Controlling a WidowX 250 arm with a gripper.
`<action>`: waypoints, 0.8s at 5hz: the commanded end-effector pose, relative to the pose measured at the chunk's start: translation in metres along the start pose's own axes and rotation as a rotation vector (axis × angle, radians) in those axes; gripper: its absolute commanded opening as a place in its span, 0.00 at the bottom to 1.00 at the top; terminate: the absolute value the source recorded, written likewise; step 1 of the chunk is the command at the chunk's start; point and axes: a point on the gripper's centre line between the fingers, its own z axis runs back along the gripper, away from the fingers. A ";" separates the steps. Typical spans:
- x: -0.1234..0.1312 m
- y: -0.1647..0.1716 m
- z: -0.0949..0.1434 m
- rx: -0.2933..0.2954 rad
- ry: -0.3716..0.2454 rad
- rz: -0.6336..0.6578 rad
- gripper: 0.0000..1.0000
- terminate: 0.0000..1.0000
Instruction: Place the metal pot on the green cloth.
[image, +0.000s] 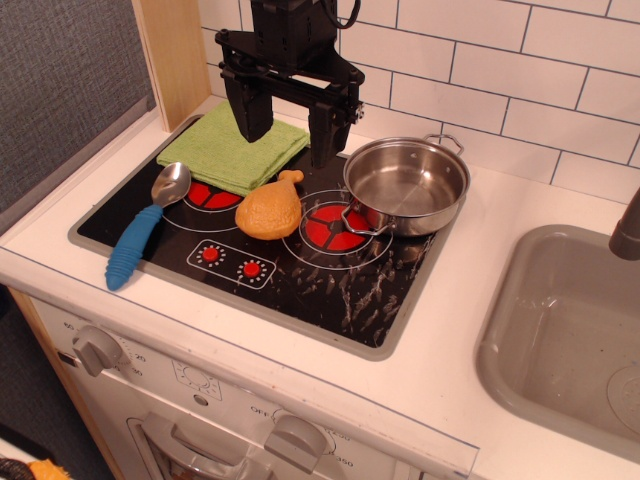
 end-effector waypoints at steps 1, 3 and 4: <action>0.000 0.000 0.000 0.000 0.000 0.000 1.00 0.00; 0.038 -0.037 -0.017 0.019 -0.017 -0.061 1.00 0.00; 0.069 -0.064 -0.038 0.006 -0.012 -0.093 1.00 0.00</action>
